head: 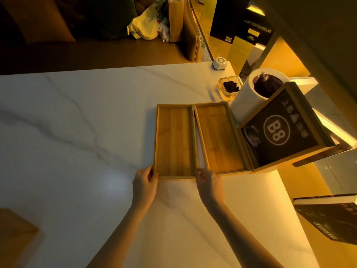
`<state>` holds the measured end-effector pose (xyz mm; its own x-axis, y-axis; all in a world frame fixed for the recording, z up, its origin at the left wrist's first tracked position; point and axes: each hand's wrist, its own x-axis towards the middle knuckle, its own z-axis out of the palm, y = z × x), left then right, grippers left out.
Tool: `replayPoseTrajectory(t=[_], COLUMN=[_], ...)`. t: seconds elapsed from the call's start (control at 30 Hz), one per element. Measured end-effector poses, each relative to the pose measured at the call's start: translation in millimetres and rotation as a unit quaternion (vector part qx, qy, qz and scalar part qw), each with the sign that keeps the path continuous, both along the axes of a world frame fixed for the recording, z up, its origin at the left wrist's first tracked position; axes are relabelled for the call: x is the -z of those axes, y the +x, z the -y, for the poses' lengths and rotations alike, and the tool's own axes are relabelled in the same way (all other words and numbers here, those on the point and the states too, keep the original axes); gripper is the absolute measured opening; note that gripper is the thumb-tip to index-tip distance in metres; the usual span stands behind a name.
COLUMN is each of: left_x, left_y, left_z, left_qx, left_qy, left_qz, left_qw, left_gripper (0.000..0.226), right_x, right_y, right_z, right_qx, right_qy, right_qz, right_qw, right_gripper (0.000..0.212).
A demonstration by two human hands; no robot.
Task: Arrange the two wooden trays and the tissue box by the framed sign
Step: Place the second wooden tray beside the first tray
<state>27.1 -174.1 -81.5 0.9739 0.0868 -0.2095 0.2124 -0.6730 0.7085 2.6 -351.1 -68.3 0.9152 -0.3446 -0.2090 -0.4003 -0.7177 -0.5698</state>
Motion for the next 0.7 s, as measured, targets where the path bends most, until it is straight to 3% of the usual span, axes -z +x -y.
replayPoseTrajectory(t=[0.13, 0.27, 0.43, 0.7], left_x=[8.5, 17.9, 23.5, 17.9], left_y=[-32.0, -49.2, -50.0, -50.4], left_z=[-0.7, -3.1, -0.7, 8.0], left_qx=[0.114, 0.212, 0.205, 0.193], left_qy=[0.131, 0.223, 0.281, 0.267], left_qz=[0.082, 0.064, 0.024, 0.014], left_qw=[0.981, 0.949, 0.937, 0.944], left_gripper=[0.051, 0.072, 0.07, 0.071], right_x=[4.6, 18.6, 23.6, 25.9], right_y=[-25.4, -42.3, -47.7, -49.4], right_z=[-2.5, -14.1, -17.4, -8.8], right_qx=[-0.1, -0.195, -0.201, -0.213], right_qy=[-0.092, -0.205, -0.228, -0.238], right_qz=[0.093, 0.036, -0.068, -0.078], right_qw=[0.986, 0.958, 0.95, 0.944], right_gripper=[0.023, 0.047, 0.063, 0.067])
